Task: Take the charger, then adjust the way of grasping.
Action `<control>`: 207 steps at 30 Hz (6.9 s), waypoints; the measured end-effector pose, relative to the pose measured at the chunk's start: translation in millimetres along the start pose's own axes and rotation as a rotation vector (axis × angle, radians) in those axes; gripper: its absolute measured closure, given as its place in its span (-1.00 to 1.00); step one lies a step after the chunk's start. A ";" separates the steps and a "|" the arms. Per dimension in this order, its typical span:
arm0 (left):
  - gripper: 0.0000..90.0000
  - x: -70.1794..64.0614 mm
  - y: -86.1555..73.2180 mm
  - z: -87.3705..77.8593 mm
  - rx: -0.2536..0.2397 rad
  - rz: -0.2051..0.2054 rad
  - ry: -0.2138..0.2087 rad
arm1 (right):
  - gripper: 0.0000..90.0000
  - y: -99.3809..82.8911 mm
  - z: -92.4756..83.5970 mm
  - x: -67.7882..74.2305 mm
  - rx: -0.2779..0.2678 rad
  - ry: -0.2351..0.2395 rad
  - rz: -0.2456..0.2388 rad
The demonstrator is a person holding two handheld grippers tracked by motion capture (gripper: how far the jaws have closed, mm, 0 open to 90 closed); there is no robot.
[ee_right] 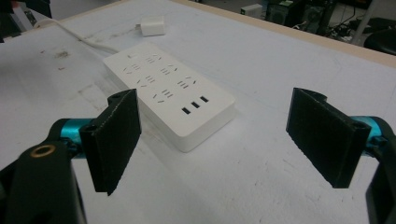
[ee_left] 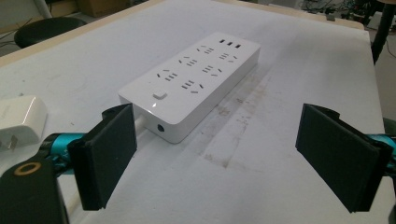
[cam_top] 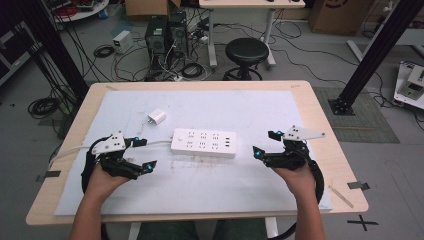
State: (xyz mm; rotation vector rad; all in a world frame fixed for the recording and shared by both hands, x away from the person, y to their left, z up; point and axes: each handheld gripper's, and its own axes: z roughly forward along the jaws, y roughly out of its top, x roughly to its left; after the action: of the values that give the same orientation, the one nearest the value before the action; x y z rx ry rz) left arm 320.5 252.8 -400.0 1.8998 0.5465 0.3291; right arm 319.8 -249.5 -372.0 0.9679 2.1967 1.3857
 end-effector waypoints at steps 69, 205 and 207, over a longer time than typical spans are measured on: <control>-0.54 156.8 5.8 118.1 0.312 -0.174 0.332 | -0.59 -4.2 -0.5 10.9 0.064 -0.028 0.016; -0.06 -131.1 53.0 99.6 -0.010 0.650 -0.051 | -0.37 -3.7 83.1 75.7 0.113 0.678 0.357; -0.06 -131.5 53.4 98.9 -0.015 0.652 -0.048 | -0.24 -4.1 85.3 76.6 0.106 0.695 0.364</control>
State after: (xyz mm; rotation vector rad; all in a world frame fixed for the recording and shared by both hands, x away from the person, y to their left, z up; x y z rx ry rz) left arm 265.9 89.3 -384.9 2.0253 -0.1263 0.6998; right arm 318.2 -141.3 -410.1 1.0768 2.6943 2.0311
